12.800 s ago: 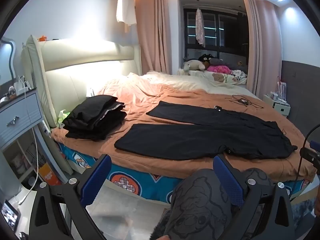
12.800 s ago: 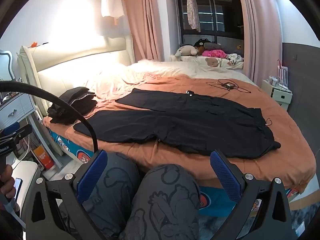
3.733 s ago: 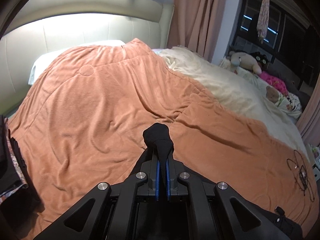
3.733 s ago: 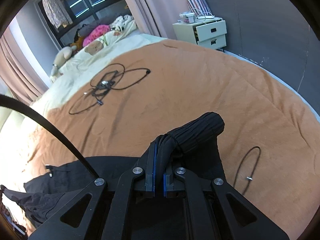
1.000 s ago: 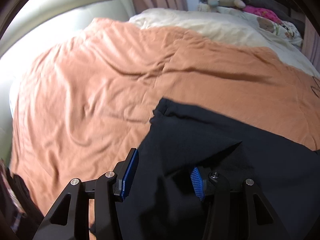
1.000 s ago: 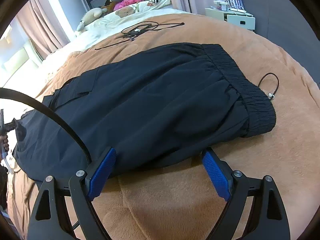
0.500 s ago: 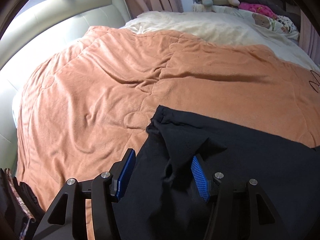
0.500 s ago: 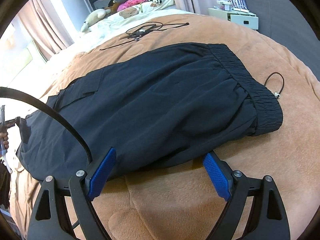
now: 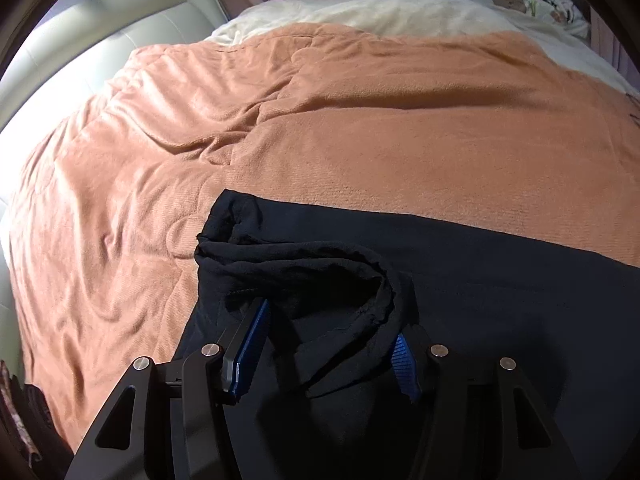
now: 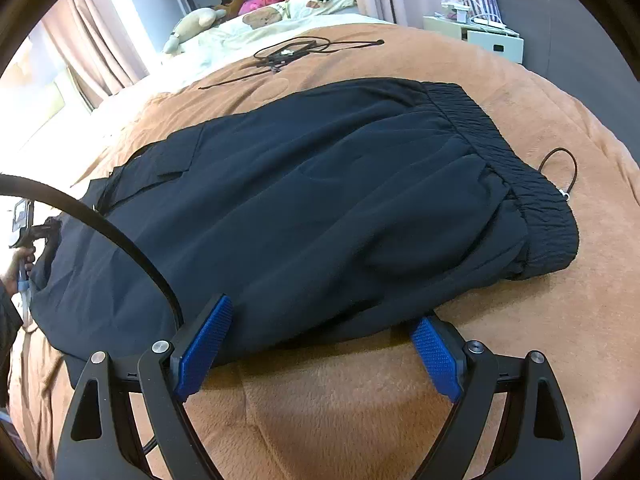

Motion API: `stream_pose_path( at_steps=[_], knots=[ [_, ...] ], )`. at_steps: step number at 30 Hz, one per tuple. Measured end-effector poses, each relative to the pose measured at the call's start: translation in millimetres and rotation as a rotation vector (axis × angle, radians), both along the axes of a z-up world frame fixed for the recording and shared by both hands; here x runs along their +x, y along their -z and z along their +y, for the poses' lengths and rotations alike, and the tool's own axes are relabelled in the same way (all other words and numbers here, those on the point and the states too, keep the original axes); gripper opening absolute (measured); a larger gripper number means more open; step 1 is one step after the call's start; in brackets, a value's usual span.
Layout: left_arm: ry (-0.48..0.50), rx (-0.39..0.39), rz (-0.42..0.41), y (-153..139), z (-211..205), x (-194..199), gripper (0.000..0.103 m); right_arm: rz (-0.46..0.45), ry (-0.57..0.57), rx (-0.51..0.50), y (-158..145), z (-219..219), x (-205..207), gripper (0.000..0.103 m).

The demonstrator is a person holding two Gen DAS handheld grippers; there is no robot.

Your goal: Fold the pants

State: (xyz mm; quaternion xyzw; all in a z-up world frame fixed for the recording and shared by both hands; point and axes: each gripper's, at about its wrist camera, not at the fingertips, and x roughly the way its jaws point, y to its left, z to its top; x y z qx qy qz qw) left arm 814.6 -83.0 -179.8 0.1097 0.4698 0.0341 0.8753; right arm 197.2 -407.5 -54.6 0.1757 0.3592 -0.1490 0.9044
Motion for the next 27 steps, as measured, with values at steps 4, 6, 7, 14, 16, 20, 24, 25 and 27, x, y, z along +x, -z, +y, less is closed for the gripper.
stream_pose_path(
  at_steps=[4, 6, 7, 14, 16, 20, 24, 25, 27],
  knots=[
    [0.020, -0.069, 0.023, -10, 14, -9, 0.030, -0.014, 0.000, 0.011, -2, 1, -2, 0.088],
    [0.033, -0.084, 0.048, -15, 19, -15, 0.014, -0.019, 0.001, 0.015, -2, 1, -3, 0.088],
    [0.035, -0.076, 0.042, -19, 21, -20, 0.010, -0.020, 0.004, 0.018, -2, 1, -4, 0.088],
    [0.038, -0.081, 0.040, -56, 42, -49, 0.009, -0.041, -0.004, 0.027, -12, 11, -14, 0.088],
    [0.033, -0.089, 0.052, -68, 52, -59, 0.009, -0.040, -0.005, 0.033, -15, 15, -17, 0.088],
    [0.029, -0.080, 0.081, -84, 68, -77, 0.009, -0.050, -0.014, 0.043, -22, 24, -25, 0.088],
    [0.035, -0.080, 0.121, -91, 83, -96, 0.009, -0.060, -0.024, 0.054, -30, 33, -31, 0.088],
    [0.032, -0.077, 0.128, -92, 88, -101, 0.009, -0.061, -0.029, 0.055, -31, 36, -32, 0.088],
    [0.018, -0.067, 0.139, -91, 96, -108, 0.009, -0.057, -0.039, 0.050, -34, 42, -34, 0.088]
  ],
)
